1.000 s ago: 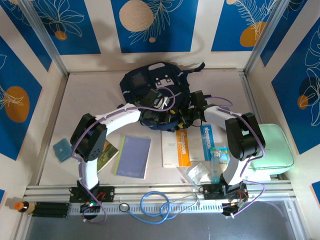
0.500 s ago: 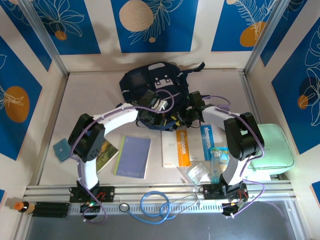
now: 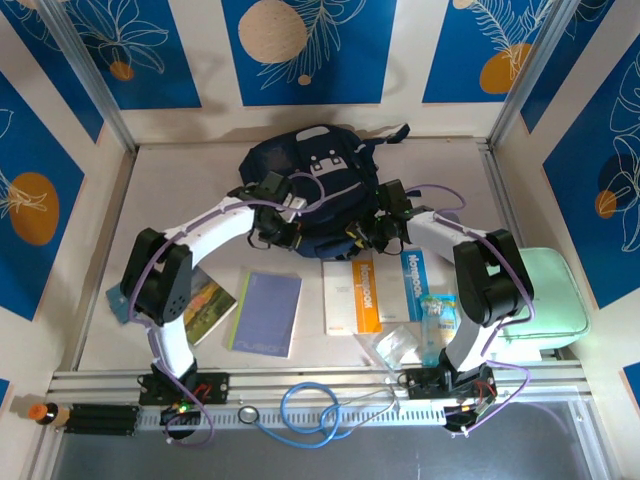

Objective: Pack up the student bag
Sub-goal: Unzip the student bag at the top-center of the table.

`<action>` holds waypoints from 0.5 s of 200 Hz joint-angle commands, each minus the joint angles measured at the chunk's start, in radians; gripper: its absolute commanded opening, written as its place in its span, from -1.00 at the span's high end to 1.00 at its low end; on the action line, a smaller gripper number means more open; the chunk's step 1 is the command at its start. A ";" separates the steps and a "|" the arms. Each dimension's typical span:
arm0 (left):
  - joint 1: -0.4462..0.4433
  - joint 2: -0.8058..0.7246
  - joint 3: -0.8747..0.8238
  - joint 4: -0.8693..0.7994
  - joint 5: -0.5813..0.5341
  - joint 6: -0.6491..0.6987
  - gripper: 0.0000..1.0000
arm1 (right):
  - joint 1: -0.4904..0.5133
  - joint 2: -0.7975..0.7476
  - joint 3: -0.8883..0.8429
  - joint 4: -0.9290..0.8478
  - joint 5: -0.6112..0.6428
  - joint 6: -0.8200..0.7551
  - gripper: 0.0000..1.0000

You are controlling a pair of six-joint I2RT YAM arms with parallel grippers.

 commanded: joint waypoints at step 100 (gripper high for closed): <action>0.252 0.186 0.207 -0.031 -0.226 0.000 1.00 | -0.003 -0.085 0.034 0.040 -0.037 -0.099 0.59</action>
